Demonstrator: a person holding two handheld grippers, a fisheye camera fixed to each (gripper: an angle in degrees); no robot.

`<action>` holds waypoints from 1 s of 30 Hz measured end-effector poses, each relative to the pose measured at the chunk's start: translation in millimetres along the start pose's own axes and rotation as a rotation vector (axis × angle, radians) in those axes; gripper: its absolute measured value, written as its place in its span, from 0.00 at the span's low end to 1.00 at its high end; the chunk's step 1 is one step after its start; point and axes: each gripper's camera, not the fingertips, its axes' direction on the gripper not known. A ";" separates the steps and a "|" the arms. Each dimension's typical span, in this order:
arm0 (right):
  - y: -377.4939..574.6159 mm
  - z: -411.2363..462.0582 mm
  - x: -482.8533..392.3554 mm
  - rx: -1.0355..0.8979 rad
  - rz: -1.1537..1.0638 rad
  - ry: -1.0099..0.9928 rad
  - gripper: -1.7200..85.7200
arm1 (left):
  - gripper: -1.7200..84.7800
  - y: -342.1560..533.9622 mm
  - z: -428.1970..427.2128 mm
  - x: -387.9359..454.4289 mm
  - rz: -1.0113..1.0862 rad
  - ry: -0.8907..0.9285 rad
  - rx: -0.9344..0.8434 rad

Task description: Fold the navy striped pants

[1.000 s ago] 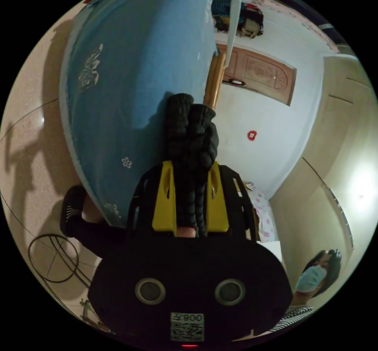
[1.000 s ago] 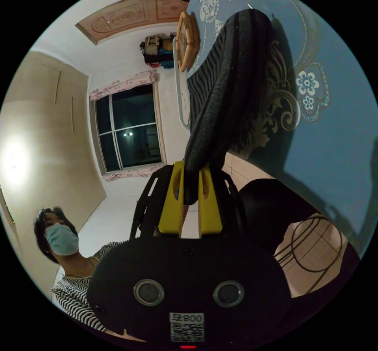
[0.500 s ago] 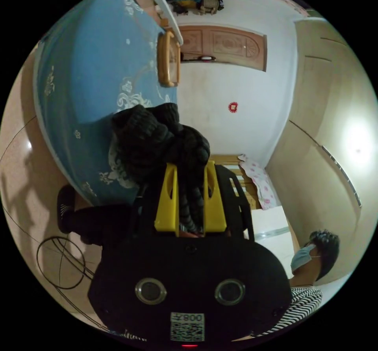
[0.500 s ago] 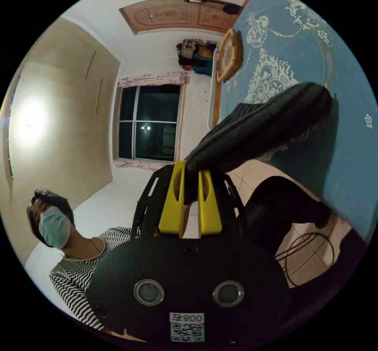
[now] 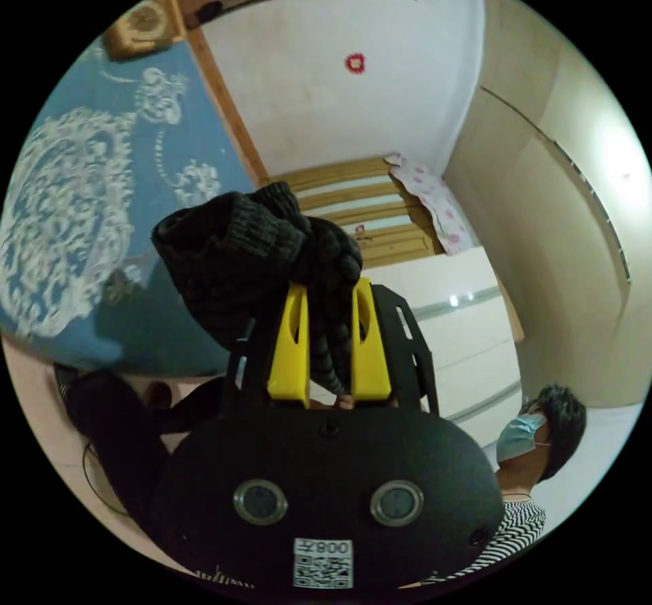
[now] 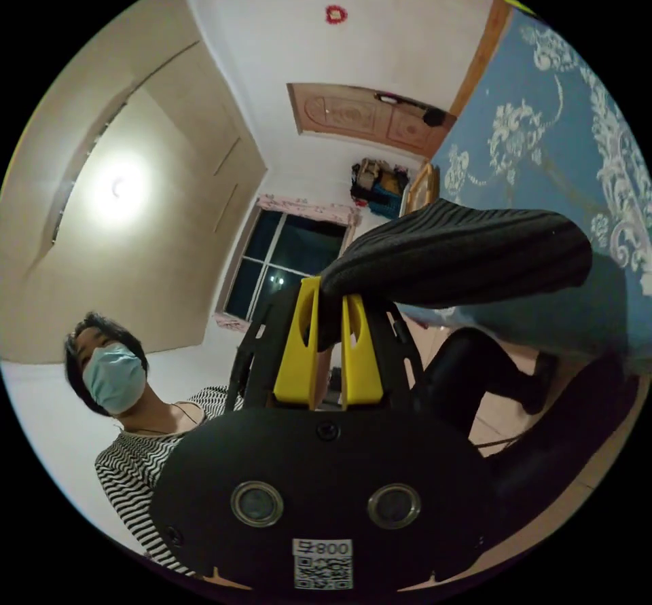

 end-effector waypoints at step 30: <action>14.0 -480.1 -100.8 0.545 0.227 0.449 0.08 | 0.15 86.9 954.4 -15.3 0.040 0.065 -0.807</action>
